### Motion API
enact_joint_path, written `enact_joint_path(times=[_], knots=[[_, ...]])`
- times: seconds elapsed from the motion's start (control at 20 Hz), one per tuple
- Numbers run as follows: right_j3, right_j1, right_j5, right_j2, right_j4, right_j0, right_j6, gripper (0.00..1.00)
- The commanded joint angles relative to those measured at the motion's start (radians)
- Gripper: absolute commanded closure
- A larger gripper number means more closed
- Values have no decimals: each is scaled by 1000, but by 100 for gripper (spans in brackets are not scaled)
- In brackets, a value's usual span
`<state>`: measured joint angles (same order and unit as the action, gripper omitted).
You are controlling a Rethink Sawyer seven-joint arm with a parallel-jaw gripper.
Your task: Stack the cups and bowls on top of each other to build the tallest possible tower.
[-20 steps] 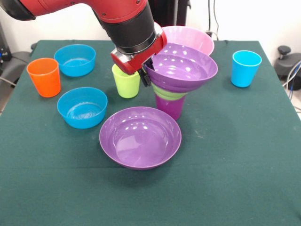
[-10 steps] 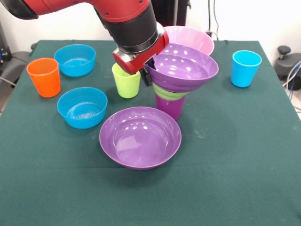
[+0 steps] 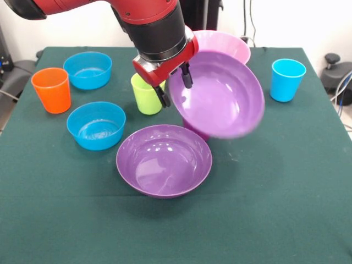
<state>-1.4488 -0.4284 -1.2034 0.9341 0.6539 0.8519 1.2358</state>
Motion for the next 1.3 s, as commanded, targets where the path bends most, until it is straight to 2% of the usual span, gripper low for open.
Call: enact_joint_path(times=[0.05,1.3], knots=[[26,21,-54,-73,81,-47,-253,0],[44,4,-42,-72,80,-57,-226,0]])
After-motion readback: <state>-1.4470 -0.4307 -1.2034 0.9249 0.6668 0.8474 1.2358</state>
